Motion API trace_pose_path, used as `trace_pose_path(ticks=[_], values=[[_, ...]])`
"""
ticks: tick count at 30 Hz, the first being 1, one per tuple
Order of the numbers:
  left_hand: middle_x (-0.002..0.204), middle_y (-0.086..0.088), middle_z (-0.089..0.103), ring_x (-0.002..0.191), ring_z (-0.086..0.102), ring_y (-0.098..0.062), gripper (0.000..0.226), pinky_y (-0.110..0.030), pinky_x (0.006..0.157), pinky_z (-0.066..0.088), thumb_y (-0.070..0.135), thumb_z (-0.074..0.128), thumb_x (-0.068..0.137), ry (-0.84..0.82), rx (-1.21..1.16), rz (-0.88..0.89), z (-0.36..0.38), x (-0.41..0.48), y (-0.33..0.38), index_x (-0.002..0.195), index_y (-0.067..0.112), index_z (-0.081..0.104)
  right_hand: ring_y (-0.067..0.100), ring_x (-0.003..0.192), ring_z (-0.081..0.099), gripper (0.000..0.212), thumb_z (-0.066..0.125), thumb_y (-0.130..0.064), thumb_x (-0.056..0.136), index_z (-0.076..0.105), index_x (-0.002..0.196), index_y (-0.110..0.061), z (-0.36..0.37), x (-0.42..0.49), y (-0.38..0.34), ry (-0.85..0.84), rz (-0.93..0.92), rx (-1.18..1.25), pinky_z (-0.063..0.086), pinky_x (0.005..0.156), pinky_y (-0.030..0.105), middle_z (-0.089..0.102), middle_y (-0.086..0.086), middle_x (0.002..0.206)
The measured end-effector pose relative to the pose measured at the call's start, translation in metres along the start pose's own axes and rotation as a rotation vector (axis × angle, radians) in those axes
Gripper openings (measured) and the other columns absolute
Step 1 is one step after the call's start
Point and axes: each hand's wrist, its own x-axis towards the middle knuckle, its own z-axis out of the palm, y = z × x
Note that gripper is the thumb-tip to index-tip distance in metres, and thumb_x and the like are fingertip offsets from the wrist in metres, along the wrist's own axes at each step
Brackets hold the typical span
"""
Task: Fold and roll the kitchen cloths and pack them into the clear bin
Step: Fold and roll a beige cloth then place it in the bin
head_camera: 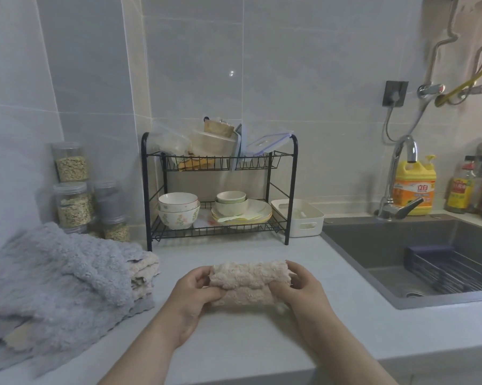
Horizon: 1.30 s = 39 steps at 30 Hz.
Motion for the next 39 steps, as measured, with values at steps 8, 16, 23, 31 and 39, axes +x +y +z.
trace_pose_path(ticks=[8,16,23,31,39], values=[[0.099,0.0,0.072,0.089,0.069,-0.019,0.045,-0.04,0.082,0.054,-0.015,0.064,0.076,0.08,0.018,0.083,-0.002,0.037,-0.002,0.104,0.021,0.066,0.022,0.09,0.071,0.041,0.069,-0.007,0.082,0.062,0.117,-0.027,0.0,0.04,0.007,-0.007,-0.015,-0.085,0.057,0.084,0.037,0.071,0.003,0.102],[0.084,-0.003,0.075,0.078,0.07,-0.012,0.038,-0.021,0.068,0.057,-0.019,0.048,0.085,0.126,-0.053,0.007,0.02,0.102,0.048,0.096,0.012,0.067,0.03,0.096,0.069,0.043,0.063,0.005,0.081,0.064,0.113,-0.024,0.013,0.111,-0.042,0.068,0.069,-0.062,0.054,0.09,0.05,0.073,0.006,0.101],[0.106,-0.009,0.072,0.097,0.068,-0.018,0.03,-0.032,0.088,0.053,0.01,0.056,0.076,-0.036,-0.253,-0.161,0.056,0.099,0.147,0.103,0.009,0.068,0.016,0.096,0.07,0.044,0.061,0.003,0.081,0.064,0.118,-0.021,0.019,0.119,-0.151,0.06,0.146,-0.108,0.056,0.087,0.035,0.074,-0.002,0.1],[0.082,0.002,0.073,0.074,0.064,-0.013,0.02,-0.031,0.068,0.041,-0.001,0.053,0.086,-0.031,-0.243,-0.166,0.092,0.077,0.25,0.094,0.012,0.066,0.032,0.105,0.066,0.039,0.059,0.007,0.084,0.065,0.118,-0.011,0.006,0.084,-0.276,0.023,0.165,0.047,0.05,0.094,0.042,0.071,0.014,0.11],[0.079,0.002,0.073,0.068,0.065,-0.009,0.016,-0.029,0.065,0.045,0.015,0.056,0.079,-0.314,-0.243,-0.171,0.182,0.064,0.266,0.091,0.014,0.067,0.038,0.106,0.064,0.038,0.067,-0.001,0.081,0.063,0.118,-0.009,-0.057,0.015,-0.326,0.361,0.021,0.043,0.053,0.091,0.045,0.069,0.019,0.11]])
